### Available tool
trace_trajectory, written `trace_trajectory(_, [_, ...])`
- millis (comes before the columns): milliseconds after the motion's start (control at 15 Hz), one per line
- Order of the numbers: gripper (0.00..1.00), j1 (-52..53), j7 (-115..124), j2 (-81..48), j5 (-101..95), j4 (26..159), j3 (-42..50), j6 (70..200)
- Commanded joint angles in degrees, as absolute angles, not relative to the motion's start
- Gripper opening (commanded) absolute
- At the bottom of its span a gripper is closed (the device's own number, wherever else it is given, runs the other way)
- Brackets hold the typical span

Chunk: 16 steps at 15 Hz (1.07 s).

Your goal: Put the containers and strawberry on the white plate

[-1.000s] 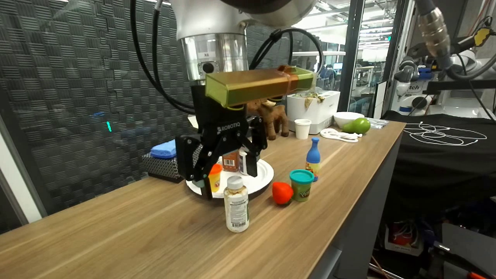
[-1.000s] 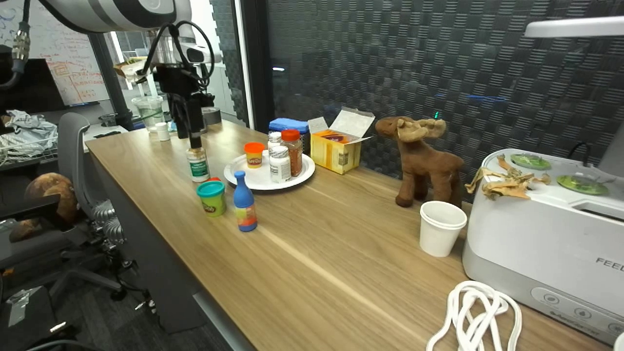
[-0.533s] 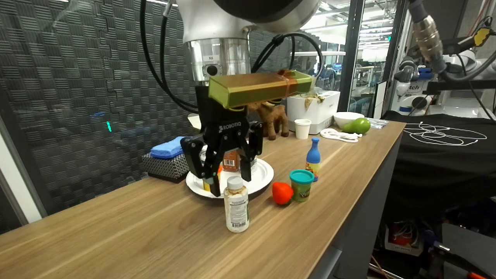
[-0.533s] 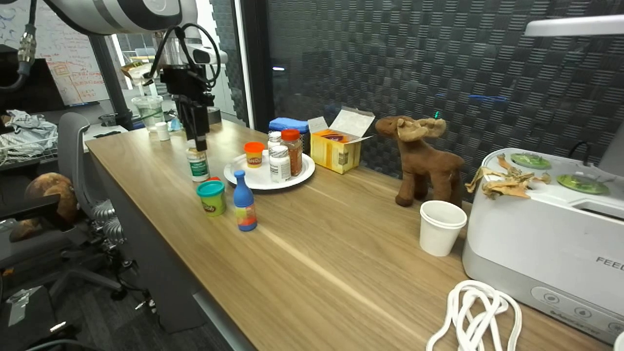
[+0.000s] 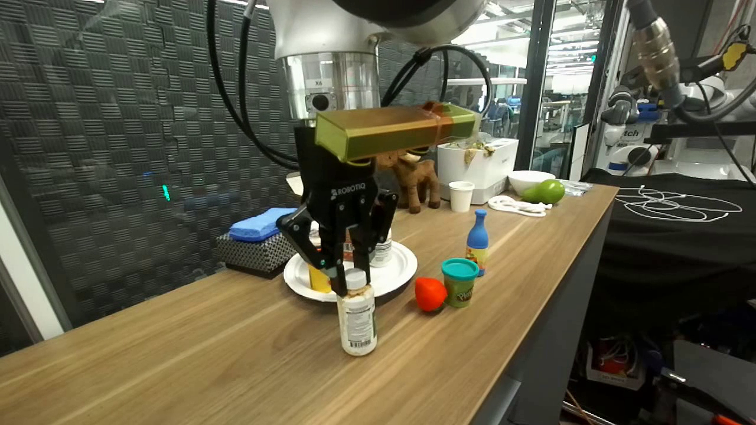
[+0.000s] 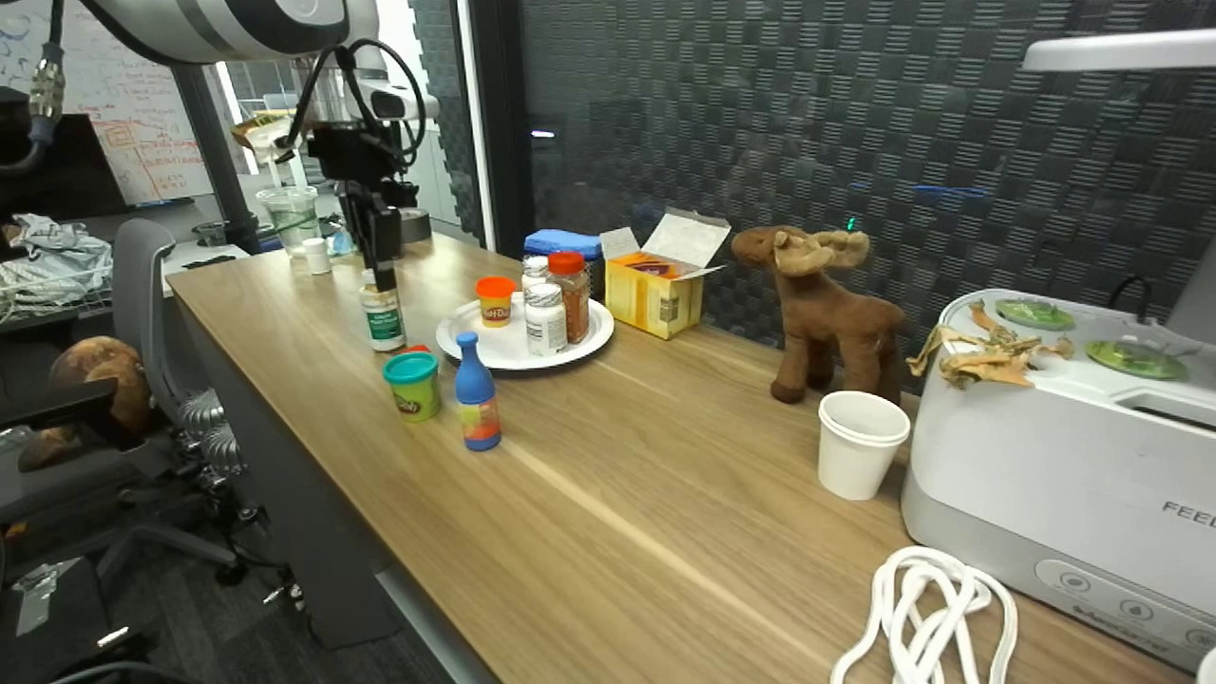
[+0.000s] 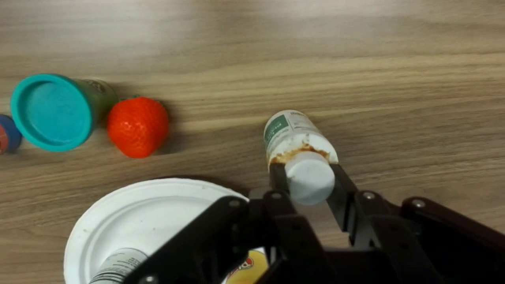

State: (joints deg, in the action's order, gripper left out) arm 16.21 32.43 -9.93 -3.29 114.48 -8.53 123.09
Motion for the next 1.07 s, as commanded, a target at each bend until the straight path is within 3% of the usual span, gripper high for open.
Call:
trace_trajectory(0, [0.08, 16.4, 35.6, -6.5, -6.2, 114.5, -8.7, 122.1])
trace_trajectory(1000, [0.08, 10.9, 45.4, -7.7, -14.0, 113.7, -5.6, 129.2])
